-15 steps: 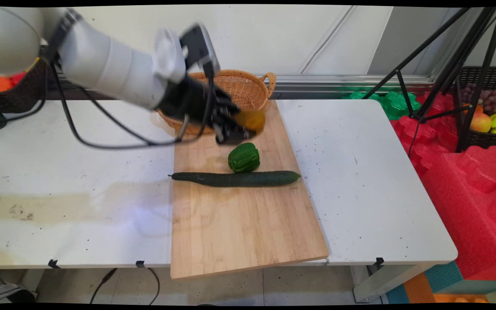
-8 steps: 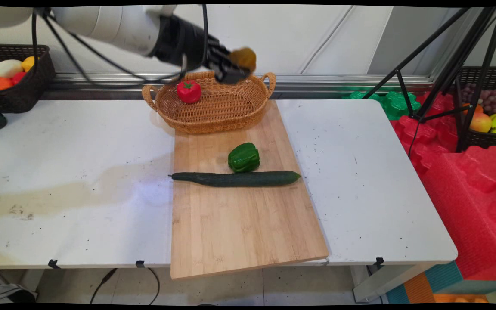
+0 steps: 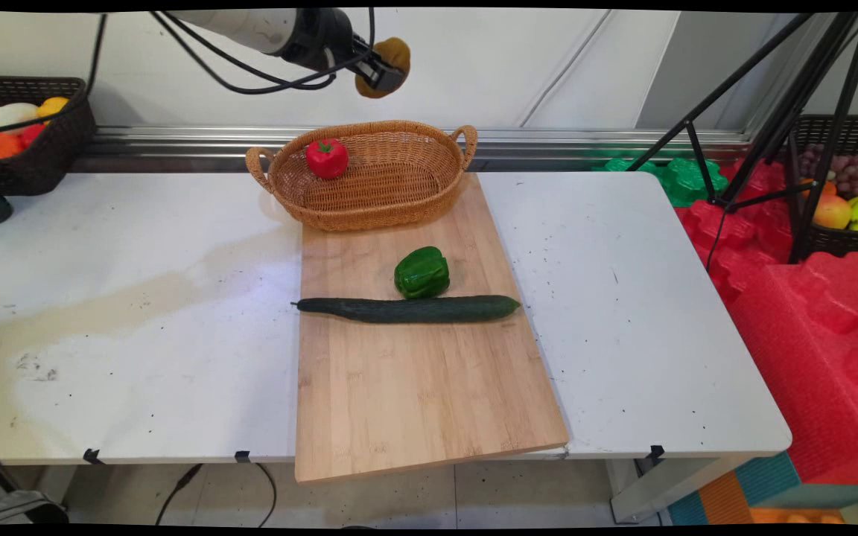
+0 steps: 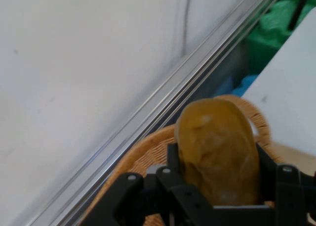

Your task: Place the picked object in the vegetable basket

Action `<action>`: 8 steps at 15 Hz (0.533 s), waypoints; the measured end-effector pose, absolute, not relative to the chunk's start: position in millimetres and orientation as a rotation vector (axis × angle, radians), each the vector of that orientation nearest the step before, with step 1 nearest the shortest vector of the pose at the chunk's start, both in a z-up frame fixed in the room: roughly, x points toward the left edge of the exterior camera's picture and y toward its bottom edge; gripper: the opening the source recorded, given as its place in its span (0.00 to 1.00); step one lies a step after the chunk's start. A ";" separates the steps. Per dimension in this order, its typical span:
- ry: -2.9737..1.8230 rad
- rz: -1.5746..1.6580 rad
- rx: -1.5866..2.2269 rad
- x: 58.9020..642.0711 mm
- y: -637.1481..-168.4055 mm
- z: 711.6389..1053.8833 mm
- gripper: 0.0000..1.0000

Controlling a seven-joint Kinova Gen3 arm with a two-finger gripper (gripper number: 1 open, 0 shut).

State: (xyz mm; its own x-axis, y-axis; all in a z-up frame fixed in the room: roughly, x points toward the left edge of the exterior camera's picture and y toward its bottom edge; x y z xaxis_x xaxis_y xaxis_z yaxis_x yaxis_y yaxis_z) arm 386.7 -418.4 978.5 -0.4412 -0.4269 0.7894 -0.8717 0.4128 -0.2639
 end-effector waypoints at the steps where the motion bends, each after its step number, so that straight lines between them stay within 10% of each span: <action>1: -2.054 0.903 1.120 392.1 -432.8 969.2 0.00; 8: -2.197 0.816 1.172 404.7 -497.3 910.1 0.00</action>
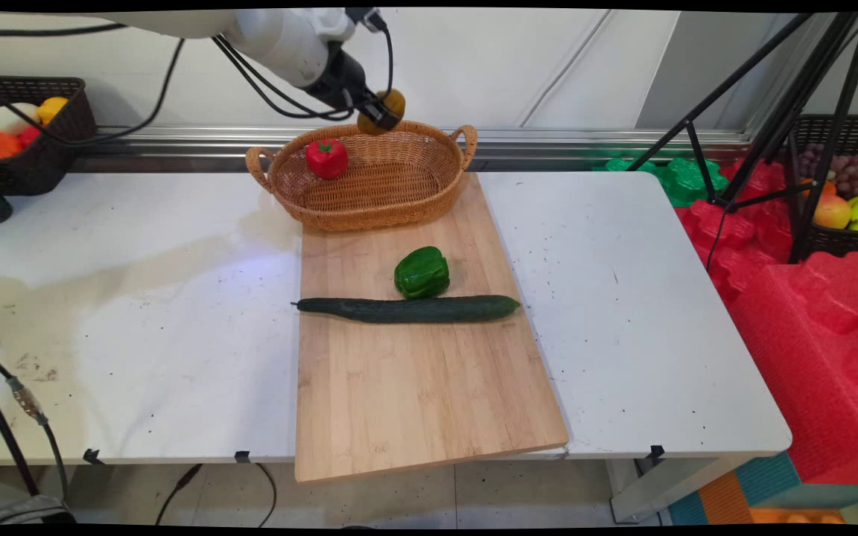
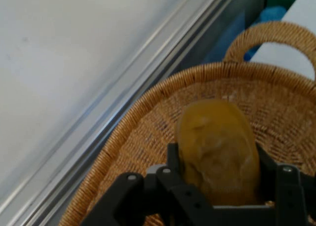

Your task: Place the picked object in the vegetable basket

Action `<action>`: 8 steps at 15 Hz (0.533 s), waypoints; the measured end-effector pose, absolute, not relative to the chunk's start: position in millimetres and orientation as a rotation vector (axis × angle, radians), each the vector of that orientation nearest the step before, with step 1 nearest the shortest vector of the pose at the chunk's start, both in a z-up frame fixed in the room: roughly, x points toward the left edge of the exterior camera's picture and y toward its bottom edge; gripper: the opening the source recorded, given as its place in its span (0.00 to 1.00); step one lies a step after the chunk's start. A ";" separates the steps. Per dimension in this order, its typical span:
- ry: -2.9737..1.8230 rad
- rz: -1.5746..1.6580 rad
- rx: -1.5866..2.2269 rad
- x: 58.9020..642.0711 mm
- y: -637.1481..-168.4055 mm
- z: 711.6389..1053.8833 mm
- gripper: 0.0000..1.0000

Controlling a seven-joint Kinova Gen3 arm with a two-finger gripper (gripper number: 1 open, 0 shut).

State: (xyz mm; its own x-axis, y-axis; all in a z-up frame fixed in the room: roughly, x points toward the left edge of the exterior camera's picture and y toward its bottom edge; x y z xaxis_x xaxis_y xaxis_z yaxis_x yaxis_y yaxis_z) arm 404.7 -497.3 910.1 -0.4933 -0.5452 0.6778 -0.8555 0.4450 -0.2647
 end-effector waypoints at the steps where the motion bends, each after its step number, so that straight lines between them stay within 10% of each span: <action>1: -2.218 0.800 1.172 405.2 -504.2 902.4 0.00; 8: -2.302 0.732 1.162 404.8 -536.2 868.3 0.00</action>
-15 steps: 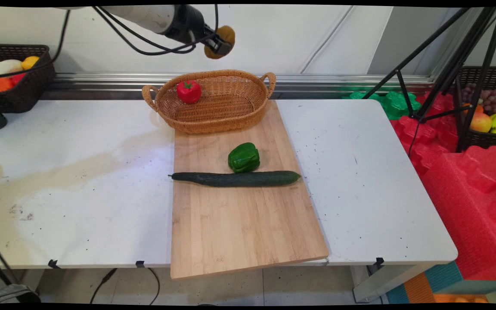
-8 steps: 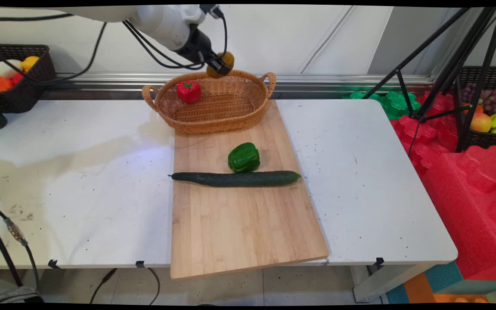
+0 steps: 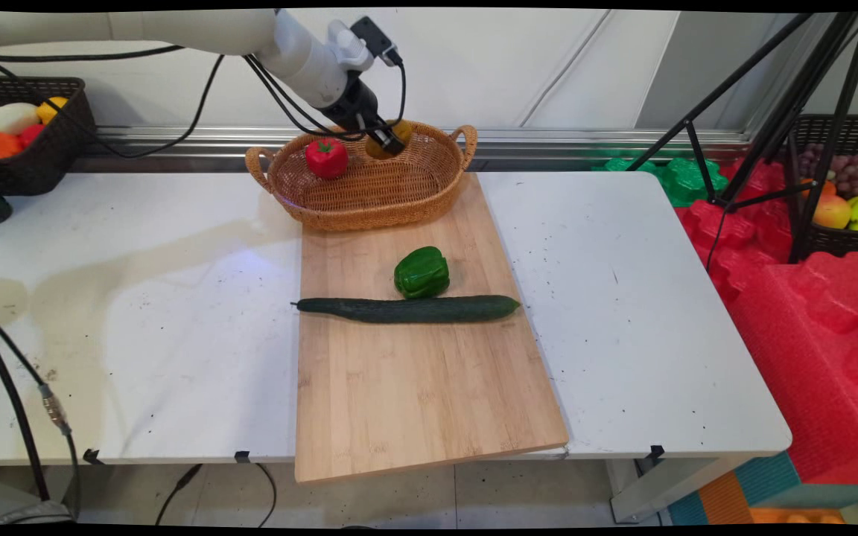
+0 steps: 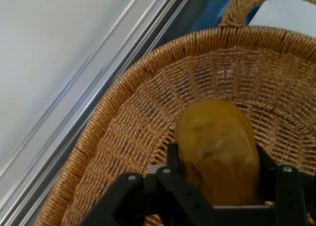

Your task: Place the picked object in the vegetable basket

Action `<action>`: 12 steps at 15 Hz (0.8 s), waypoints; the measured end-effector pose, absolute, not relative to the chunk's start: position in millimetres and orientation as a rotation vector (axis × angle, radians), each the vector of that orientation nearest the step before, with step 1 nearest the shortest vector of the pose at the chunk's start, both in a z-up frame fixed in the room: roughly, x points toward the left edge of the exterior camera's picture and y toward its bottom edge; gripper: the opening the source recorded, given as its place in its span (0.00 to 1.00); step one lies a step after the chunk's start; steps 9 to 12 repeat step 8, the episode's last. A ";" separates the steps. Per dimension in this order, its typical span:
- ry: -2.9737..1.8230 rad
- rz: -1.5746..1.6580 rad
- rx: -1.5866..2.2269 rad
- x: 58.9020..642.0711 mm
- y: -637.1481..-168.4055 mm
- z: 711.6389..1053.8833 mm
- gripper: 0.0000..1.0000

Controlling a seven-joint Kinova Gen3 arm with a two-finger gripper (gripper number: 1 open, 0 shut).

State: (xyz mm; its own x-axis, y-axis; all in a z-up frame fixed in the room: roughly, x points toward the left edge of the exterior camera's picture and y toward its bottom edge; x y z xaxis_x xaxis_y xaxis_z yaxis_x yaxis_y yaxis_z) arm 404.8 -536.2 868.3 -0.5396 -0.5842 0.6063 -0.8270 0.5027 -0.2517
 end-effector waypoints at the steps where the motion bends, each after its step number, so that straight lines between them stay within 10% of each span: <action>1: -2.314 0.723 1.160 404.4 -540.3 863.8 0.00; 4: -2.335 0.706 1.157 404.3 -547.0 855.7 0.00; 5: -2.342 0.701 1.156 404.1 -549.1 853.0 1.00; 12: -2.352 0.695 1.153 403.1 -552.9 848.6 1.00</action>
